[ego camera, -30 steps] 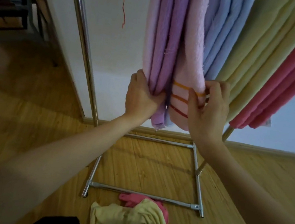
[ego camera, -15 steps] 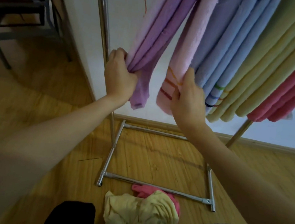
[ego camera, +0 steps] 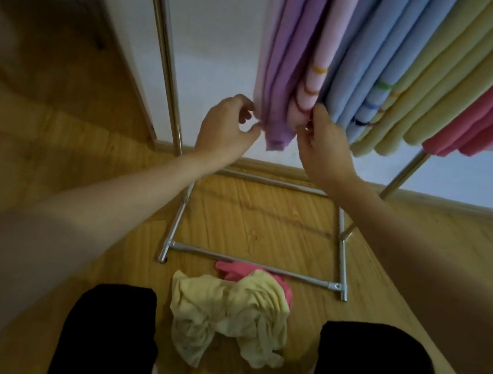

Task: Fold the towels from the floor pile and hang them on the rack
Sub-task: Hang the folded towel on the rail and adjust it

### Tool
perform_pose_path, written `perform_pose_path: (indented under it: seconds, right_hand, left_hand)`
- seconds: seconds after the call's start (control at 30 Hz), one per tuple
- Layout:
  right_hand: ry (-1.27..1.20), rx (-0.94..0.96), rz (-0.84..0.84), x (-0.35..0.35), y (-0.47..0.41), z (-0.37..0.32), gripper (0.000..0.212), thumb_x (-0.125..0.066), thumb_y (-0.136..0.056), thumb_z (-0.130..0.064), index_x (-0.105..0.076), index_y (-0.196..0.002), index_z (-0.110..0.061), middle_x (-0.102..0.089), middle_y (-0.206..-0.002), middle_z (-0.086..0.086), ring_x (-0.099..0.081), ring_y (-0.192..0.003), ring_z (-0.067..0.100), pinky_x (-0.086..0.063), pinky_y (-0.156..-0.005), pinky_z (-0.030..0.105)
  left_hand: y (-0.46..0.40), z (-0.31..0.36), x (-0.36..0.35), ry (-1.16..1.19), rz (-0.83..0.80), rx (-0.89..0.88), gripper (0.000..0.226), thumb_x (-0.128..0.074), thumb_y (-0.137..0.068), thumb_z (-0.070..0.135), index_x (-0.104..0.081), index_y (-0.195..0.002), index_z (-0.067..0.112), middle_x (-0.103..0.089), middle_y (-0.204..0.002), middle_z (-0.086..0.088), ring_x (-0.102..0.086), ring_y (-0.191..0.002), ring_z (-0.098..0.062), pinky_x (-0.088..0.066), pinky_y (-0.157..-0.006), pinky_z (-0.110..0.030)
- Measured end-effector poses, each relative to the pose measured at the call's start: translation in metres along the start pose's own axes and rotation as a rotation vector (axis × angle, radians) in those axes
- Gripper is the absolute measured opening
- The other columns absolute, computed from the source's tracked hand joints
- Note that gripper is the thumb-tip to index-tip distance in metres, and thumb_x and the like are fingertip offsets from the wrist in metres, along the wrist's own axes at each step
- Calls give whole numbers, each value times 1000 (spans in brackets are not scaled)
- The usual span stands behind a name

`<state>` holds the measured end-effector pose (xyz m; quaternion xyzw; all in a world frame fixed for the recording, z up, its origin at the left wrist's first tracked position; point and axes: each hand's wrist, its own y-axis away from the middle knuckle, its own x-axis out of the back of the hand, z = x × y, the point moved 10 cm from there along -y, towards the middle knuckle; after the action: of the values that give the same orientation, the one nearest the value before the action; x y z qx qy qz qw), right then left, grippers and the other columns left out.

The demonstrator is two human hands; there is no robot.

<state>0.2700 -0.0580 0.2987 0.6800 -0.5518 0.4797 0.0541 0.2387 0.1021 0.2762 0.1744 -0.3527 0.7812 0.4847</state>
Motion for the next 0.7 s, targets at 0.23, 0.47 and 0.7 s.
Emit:
perform_pose_path:
  seconds: [0.23,0.47,0.7]
  right_hand:
    - [118,-257,-467,-110,127,108,38,-48,-94,-14,-44,-131,-7,-62,-119,16,-60,-106,33,-50,-86,44]
    - [152,-502,-935,-208,283,204,35,-48,-91,-10,-46,-125,-3,-54,-124,16,-54,-112,33,-47,-89,42]
    - [112,-668,-1103,-262,394,242,30,-43,-96,-13,-47,-123,-1,-58,-119,17,-56,-106,30,-40,-73,29]
  left_hand:
    - [107,-121,-94,-114,-333,290,35,-61,-84,6,-54,-119,9,-60,-106,-2,-59,-96,-17,-51,-85,-32]
    - [220,-202,-197,-248,-734,403,31,-58,-86,11,-54,-117,8,-56,-114,-9,-55,-104,-24,-47,-86,-35]
    - [328,-241,-275,-240,-1047,478,20,-56,-88,11,-57,-109,11,-59,-102,-4,-58,-94,-21,-50,-77,-35]
